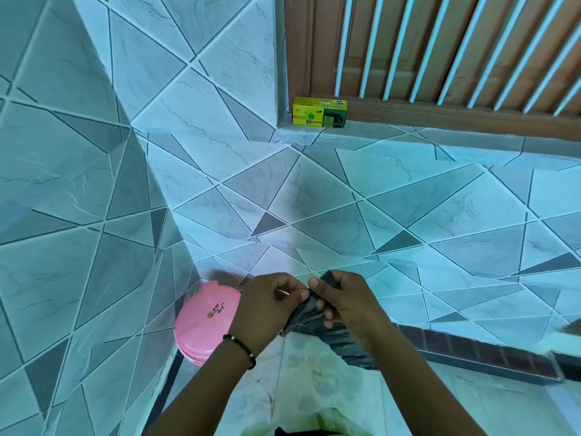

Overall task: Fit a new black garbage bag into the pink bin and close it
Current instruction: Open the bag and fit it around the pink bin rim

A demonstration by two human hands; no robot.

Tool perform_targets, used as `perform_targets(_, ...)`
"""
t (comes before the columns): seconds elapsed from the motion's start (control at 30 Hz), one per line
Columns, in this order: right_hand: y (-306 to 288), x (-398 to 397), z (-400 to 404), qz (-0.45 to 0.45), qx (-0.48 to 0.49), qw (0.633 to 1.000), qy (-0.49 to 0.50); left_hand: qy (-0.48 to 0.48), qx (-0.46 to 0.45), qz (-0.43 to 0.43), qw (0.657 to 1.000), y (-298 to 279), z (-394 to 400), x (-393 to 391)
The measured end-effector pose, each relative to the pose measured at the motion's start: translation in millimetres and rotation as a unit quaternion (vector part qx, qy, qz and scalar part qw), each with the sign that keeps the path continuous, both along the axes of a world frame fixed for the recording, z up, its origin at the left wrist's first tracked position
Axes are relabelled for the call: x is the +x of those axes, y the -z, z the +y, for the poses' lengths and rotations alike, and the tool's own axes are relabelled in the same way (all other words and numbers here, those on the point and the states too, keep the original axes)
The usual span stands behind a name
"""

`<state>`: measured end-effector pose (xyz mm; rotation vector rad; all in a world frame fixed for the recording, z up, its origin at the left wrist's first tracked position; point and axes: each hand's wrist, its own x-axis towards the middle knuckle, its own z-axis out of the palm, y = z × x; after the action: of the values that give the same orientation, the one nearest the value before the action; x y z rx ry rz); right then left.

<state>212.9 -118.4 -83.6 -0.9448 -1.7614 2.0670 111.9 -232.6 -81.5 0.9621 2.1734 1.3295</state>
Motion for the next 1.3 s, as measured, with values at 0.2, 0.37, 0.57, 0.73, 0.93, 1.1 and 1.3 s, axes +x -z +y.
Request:
perform_targets(0.2,2.6,3.8,3.7,0.034,-0.025,0.999,-0.013,0.001,0.024,-0.111,0.994,-1.9,1.1,-3.0)
perform_targets(0.37,-0.9,4.0,2.1,0.033,0.012,0.999,0.0,-0.018,0.052,-0.198,0.979,-2.3,4.1,-3.4)
perform_targets(0.57,-5.7,1.8,-2.4,0.029,0.043,0.999,-0.013,-0.042,0.081,-0.28,0.956,-4.3,5.2,-2.9)
perform_targets(0.73,-7.1,3.2,-0.4,0.035,0.032,0.999,0.005,-0.093,0.092,-0.293,0.947,-6.5,4.1,-10.1)
perform_targets(0.93,-9.4,8.9,7.5,0.046,-0.009,0.997,0.061,-0.207,0.136,-0.255,0.935,-0.4,4.3,-19.2)
perform_targets(1.1,-1.5,12.8,4.0,0.05,0.182,0.975,0.121,-0.279,0.197,-0.297,0.892,-3.8,4.2,-23.5)
perform_targets(1.3,-10.1,18.1,-10.2,0.177,0.322,0.93,-0.014,-0.28,0.254,-0.405,0.832,-19.3,12.2,-25.3)
